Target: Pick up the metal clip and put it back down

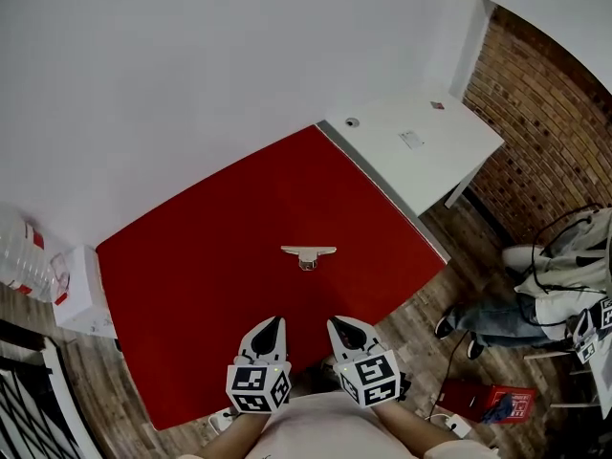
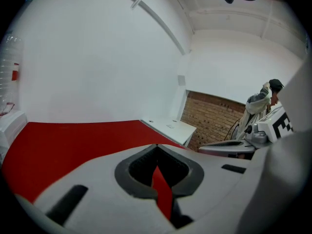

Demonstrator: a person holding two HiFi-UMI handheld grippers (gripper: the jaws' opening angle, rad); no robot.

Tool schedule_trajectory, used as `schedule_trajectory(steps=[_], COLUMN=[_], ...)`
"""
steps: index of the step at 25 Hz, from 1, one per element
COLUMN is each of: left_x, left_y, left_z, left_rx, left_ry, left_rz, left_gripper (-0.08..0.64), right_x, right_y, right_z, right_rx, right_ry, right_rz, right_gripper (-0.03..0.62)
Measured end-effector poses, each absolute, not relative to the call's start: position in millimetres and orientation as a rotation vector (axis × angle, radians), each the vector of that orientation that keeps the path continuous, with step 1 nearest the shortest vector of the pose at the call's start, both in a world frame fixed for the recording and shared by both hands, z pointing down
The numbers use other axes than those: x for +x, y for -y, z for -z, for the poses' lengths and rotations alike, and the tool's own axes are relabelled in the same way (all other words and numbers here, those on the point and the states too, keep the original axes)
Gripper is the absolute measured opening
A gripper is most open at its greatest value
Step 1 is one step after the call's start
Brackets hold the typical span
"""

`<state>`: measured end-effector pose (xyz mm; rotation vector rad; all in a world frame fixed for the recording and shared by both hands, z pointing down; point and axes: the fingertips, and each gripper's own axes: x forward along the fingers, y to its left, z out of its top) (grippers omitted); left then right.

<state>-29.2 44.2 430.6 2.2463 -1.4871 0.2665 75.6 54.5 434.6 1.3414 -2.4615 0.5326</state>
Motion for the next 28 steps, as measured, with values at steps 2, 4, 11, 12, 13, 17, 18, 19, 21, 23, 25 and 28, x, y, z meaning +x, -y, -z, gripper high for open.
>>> schedule_trajectory(steps=[2, 4, 11, 12, 13, 17, 18, 19, 21, 23, 25, 28], left_x=[-27, -26, -32, -33, -33, -37, -38, -38, -39, -39, -41, -42], left_y=[-35, -25, -1, 2, 5, 14, 17, 20, 28, 37, 43, 52], left_z=[-433, -434, -436, -438, -439, -446, -450, -453, -463, -472, -481, -496], left_rx=[2.256, 2.267, 2.273, 2.271, 2.268, 2.264, 2.267, 2.271, 2.275, 2.275, 2.273, 2.262], left_ry=[1.470, 1.452, 1.433, 1.430, 1.427, 1.420, 1.419, 1.419, 1.416, 1.413, 1.410, 1.397], left_rz=[-0.280, -0.291, -0.292, -0.293, -0.294, -0.299, -0.301, -0.303, -0.312, -0.331, -0.356, -0.375], left_gripper=[0.006, 0.006, 0.006, 0.006, 0.006, 0.006, 0.006, 0.006, 0.006, 0.006, 0.006, 0.006], right_x=[76, 77, 73, 72, 71, 67, 67, 66, 63, 60, 57, 55], right_y=[-46, -37, -15, -12, -9, 4, 9, 14, 26, 37, 45, 58], right_z=[-436, -437, -443, -445, -448, -460, -465, -470, -481, -494, -509, -535], right_rx=[1.349, 1.363, 1.382, 1.381, 1.379, 1.379, 1.382, 1.384, 1.384, 1.380, 1.380, 1.382], right_ry=[2.456, 2.448, 2.424, 2.421, 2.419, 2.403, 2.400, 2.398, 2.400, 2.402, 2.395, 2.376], right_rz=[-0.547, -0.563, -0.585, -0.591, -0.597, -0.620, -0.627, -0.635, -0.651, -0.671, -0.707, -0.786], right_gripper=[0.005, 0.005, 0.005, 0.005, 0.005, 0.005, 0.005, 0.005, 0.005, 0.005, 0.005, 0.006])
